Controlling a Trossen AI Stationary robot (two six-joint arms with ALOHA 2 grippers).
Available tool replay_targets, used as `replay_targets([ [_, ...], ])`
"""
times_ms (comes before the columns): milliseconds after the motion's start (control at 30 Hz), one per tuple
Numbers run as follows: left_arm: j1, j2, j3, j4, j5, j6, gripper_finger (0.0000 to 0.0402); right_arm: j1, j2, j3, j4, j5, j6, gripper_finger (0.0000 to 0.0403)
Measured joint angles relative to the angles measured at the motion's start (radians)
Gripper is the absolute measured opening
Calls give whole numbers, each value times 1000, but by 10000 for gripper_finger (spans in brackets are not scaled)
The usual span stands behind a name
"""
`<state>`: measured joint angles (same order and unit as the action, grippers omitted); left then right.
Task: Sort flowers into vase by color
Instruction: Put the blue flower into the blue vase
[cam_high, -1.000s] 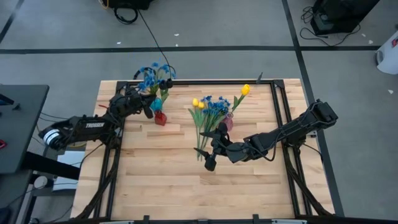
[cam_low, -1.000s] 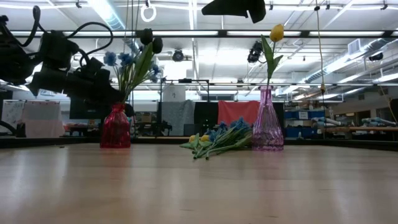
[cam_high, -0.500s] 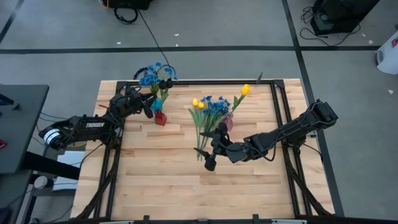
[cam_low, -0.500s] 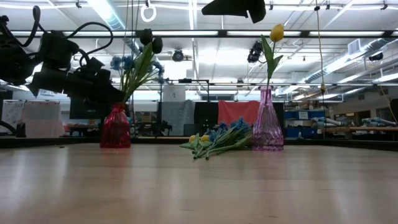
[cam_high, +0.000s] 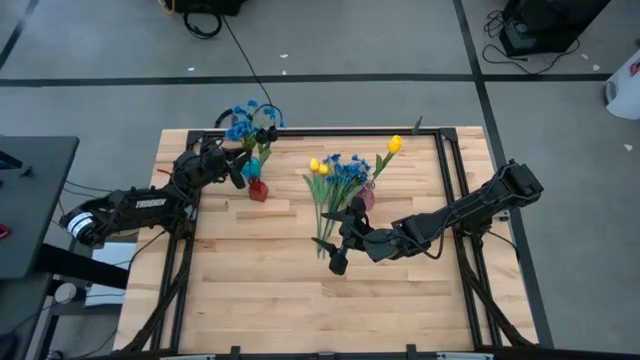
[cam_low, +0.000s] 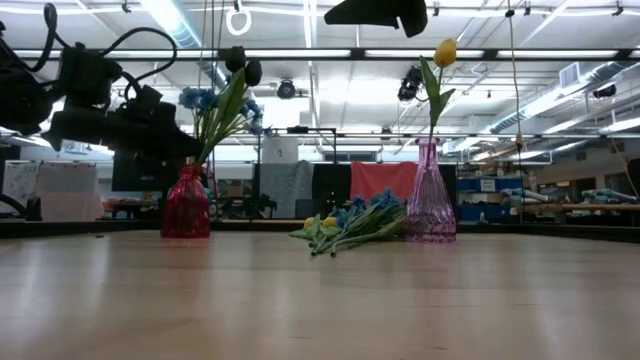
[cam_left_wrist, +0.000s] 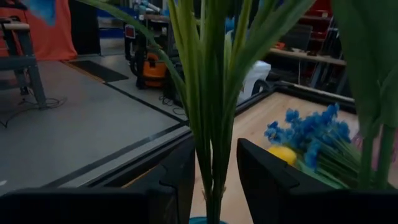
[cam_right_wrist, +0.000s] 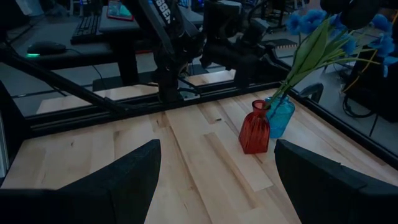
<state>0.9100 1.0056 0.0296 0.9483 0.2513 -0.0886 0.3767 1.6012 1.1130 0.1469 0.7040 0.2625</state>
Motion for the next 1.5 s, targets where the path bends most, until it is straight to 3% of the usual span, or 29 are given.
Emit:
replay_targets([
  [333, 0, -42, 10, -104, 5, 5, 125, 0, 0, 0, 0, 0, 0, 323],
  [700, -1, -59, 171, -485, 8, 86, 126, -2, 0, 0, -22, 2, 23, 323],
  [1100, -2, -80, 199, -550, -6, 88, 126, -25, 0, 0, -43, -24, 23, 323],
  [1500, -2, -186, 219, -646, -20, 107, 125, -34, 0, 0, -46, -24, 19, 323],
])
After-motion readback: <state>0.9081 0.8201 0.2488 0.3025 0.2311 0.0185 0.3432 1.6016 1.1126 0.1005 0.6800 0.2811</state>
